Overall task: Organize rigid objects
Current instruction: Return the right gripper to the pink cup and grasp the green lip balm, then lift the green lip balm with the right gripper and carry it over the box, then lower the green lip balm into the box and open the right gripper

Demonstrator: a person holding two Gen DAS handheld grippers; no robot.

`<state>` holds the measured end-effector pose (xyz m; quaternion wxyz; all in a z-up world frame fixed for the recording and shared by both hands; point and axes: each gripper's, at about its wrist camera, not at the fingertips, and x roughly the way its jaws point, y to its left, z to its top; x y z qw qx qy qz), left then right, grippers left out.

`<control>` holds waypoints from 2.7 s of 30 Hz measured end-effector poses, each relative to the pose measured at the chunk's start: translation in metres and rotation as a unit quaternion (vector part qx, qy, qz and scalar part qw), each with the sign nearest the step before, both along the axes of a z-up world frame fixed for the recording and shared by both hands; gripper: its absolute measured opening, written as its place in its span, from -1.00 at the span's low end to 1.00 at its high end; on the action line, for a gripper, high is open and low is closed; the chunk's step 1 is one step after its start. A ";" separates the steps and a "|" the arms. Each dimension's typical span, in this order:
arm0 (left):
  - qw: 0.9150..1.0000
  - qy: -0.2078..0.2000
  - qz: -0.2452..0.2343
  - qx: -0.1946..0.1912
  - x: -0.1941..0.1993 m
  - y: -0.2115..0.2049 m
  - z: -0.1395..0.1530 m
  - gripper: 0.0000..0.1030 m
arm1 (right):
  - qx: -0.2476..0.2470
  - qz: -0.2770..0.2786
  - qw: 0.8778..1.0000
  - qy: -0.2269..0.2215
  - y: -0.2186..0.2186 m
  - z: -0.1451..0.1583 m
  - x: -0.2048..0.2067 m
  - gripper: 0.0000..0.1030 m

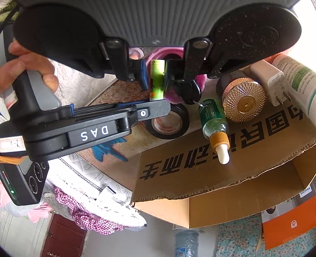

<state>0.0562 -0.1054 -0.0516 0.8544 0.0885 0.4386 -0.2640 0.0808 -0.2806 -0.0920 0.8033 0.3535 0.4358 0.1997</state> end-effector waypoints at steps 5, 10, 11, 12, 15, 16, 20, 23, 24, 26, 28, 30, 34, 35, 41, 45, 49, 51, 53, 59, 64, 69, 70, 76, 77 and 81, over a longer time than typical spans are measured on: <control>1.000 0.002 0.000 -0.003 0.003 -0.001 0.000 -0.64 | -0.015 0.004 1.000 -0.016 0.003 0.007 -0.003 -0.72; 1.000 0.001 0.000 -0.004 0.004 -0.001 -0.001 -0.64 | -0.024 0.011 0.999 -0.031 0.005 0.014 -0.007 -0.74; 1.000 0.001 0.000 -0.005 0.003 0.000 0.000 -0.64 | -0.026 0.013 0.999 -0.034 0.007 0.016 -0.008 -0.74; 1.000 0.000 0.001 -0.007 0.003 0.001 0.000 -0.64 | -0.027 0.016 0.999 -0.036 0.008 0.017 -0.008 -0.74; 1.000 -0.005 0.004 -0.010 0.002 0.003 0.002 -0.66 | -0.037 0.023 0.998 -0.048 0.014 0.023 -0.010 -0.74; 1.000 -0.007 0.005 -0.012 0.002 0.004 0.003 -0.66 | -0.042 0.025 0.997 -0.054 0.016 0.026 -0.010 -0.74; 1.000 -0.020 0.007 -0.015 -0.002 0.010 0.010 -0.68 | -0.048 0.032 0.996 -0.070 0.021 0.036 -0.013 -0.74; 0.999 -0.028 0.011 -0.022 -0.006 0.015 0.019 -0.68 | -0.047 0.037 0.995 -0.083 0.022 0.045 -0.015 -0.74; 0.999 -0.032 0.013 -0.024 -0.007 0.016 0.023 -0.68 | -0.048 0.039 0.994 -0.089 0.023 0.049 -0.016 -0.74; 0.999 -0.044 0.016 -0.026 -0.010 0.018 0.033 -0.68 | -0.052 0.044 0.992 -0.104 0.025 0.060 -0.018 -0.74; 0.998 -0.057 0.020 -0.029 -0.013 0.020 0.043 -0.68 | -0.055 0.048 0.990 -0.120 0.028 0.071 -0.020 -0.74; 0.997 -0.071 0.025 -0.034 -0.015 0.024 0.055 -0.68 | -0.059 0.053 0.987 -0.140 0.030 0.083 -0.021 -0.74; 0.993 -0.100 0.039 -0.048 -0.014 0.033 0.082 -0.68 | -0.066 0.068 0.979 -0.182 0.036 0.111 -0.017 -0.74; 0.992 -0.108 0.042 -0.050 -0.013 0.035 0.089 -0.68 | -0.067 0.072 0.976 -0.193 0.038 0.118 -0.015 -0.74; 0.984 -0.151 0.071 -0.058 0.002 0.048 0.126 -0.67 | -0.072 0.097 0.959 -0.255 0.051 0.160 0.006 -0.74; 0.982 -0.155 0.096 -0.055 0.024 0.056 0.142 -0.65 | -0.081 0.121 0.951 -0.273 0.064 0.185 0.035 -0.74; 0.982 -0.130 0.121 -0.057 0.056 0.070 0.147 -0.65 | -0.078 0.152 0.953 -0.249 0.079 0.198 0.077 -0.74; 0.983 -0.114 0.133 -0.055 0.073 0.077 0.143 -0.66 | -0.074 0.166 0.957 -0.226 0.086 0.198 0.102 -0.74; 0.983 -0.105 0.143 -0.042 0.088 0.081 0.136 -0.65 | -0.064 0.181 0.962 -0.194 0.093 0.193 0.126 -0.74; 0.985 -0.052 0.166 -0.011 0.125 0.090 0.102 -0.65 | -0.059 0.214 0.970 -0.097 0.118 0.157 0.179 -0.74; 0.984 -0.004 0.176 -0.003 0.138 0.101 0.080 -0.61 | -0.056 0.238 0.969 -0.025 0.133 0.119 0.200 -0.74; 0.981 0.004 0.195 0.019 0.137 0.109 0.073 -0.28 | -0.058 0.261 0.962 0.046 0.153 0.091 0.229 -0.74; 0.980 0.000 0.199 0.019 0.135 0.111 0.075 -0.17 | -0.068 0.270 0.959 0.055 0.158 0.085 0.235 -0.73; 0.978 -0.014 0.208 0.014 0.127 0.118 0.083 -0.09 | -0.124 0.297 0.943 0.089 0.196 0.062 0.255 -0.69; 0.978 -0.017 0.208 0.012 0.125 0.118 0.085 -0.07 | -0.130 0.296 0.942 0.091 0.200 0.059 0.259 -0.69; 0.976 -0.028 0.214 0.002 0.120 0.121 0.092 -0.07 | -0.130 0.278 0.948 0.091 0.209 0.055 0.270 -0.40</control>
